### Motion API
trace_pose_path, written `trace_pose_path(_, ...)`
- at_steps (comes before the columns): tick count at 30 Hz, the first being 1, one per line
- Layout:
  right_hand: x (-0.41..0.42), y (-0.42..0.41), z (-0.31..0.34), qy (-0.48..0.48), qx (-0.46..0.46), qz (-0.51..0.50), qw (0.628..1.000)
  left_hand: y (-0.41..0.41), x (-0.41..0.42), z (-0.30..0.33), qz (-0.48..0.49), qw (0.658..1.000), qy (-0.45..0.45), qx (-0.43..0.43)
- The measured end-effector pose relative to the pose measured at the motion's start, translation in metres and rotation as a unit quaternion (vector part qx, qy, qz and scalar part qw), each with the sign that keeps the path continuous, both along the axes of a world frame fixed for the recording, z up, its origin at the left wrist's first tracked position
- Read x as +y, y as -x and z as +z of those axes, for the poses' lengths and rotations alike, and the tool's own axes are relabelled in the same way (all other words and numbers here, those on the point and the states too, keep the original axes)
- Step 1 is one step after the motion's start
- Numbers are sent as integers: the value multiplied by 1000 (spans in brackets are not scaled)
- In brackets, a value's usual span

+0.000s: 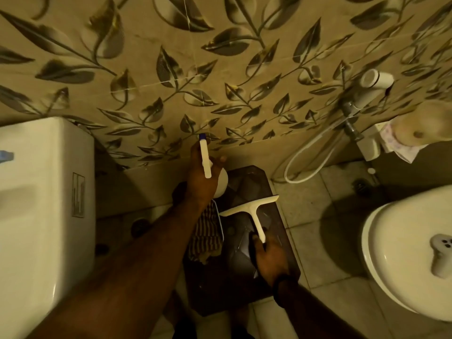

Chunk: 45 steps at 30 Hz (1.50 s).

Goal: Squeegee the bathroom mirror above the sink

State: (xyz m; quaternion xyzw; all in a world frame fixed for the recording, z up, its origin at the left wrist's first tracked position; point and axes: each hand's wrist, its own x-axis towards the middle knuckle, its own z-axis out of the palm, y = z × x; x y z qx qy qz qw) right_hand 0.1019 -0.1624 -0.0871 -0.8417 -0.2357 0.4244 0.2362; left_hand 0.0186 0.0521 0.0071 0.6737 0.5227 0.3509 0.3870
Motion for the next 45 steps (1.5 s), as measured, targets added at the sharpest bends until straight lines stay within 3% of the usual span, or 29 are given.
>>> trace_pose_path(6,16,-5,0,-39,-7,6,999,-3,-1,-5,1,1000,27,2)
trace_pose_path(21,18,-3,-4,3,-34,15,999,-5,-4,-21,14,994,103,18)
trace_pose_path(32,15,-6,-3,21,-105,50,993,7,-7,-40,-5,996,89,-11)
trace_pose_path(39,14,-11,7,-14,-233,112,966,26,-4,-49,-57,982,173,47)
trace_pose_path(45,21,-14,22,-60,-277,179,942,48,-3,-37,-90,966,188,156)
